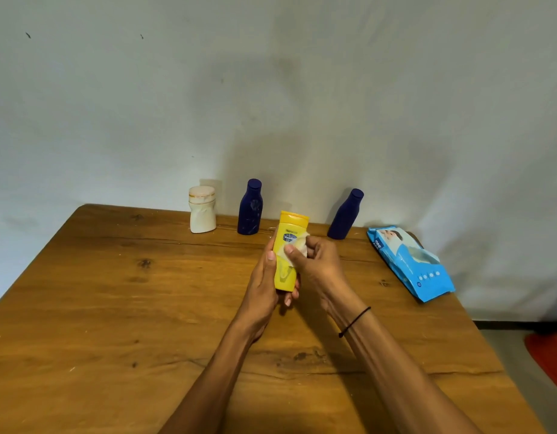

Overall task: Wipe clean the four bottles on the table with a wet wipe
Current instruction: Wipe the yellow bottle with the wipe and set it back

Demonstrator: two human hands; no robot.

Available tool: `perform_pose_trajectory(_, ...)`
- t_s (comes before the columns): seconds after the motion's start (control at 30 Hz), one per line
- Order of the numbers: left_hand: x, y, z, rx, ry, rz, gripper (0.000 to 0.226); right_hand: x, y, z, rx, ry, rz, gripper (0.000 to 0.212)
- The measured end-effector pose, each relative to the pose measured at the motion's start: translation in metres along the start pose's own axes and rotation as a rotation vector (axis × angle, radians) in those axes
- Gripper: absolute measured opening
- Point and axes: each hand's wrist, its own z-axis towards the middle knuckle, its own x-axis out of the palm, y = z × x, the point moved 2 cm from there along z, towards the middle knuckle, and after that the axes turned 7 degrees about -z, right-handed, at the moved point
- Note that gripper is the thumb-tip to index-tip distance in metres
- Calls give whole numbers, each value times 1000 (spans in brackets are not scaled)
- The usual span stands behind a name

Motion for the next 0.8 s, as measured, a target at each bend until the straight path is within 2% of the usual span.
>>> perform_pose_trajectory(0.07, 1, 2, -1, -5, -22, 17, 50, 5, -11, -7, -26, -8, -26, 27)
perform_pose_trajectory(0.17, 1, 3, 0, -12, -55, 43, 50, 5, -15, -8, -141, -67, -203, 17)
perform_pose_trajectory(0.23, -1, 4, 1, -17, -72, 53, 51, 6, -13, -6, -148, -26, -254, 22)
perform_pose_trajectory(0.33, -8, 8, 5, -41, -106, 102, 71, 6, -14, 2, -153, 26, -356, 30)
perform_pose_trajectory(0.4, -11, 7, 6, -42, -108, 125, 84, 6, -14, 4, -198, -15, -490, 29)
perform_pose_trajectory(0.47, -11, -1, 5, 33, -131, 139, 74, 5, -14, 4, -293, -74, -625, 14)
perform_pose_trajectory(0.57, -21, -9, 9, 77, -215, -4, 50, 3, -11, -2, -376, -122, -763, 27)
perform_pose_trajectory(0.7, -24, -5, 11, 88, -255, -81, 45, -1, -14, -7, -320, -8, -652, 23)
perform_pose_trajectory(0.8, -17, -4, 8, 116, -291, -75, 38, 0, -33, -7, -210, 145, -443, 16)
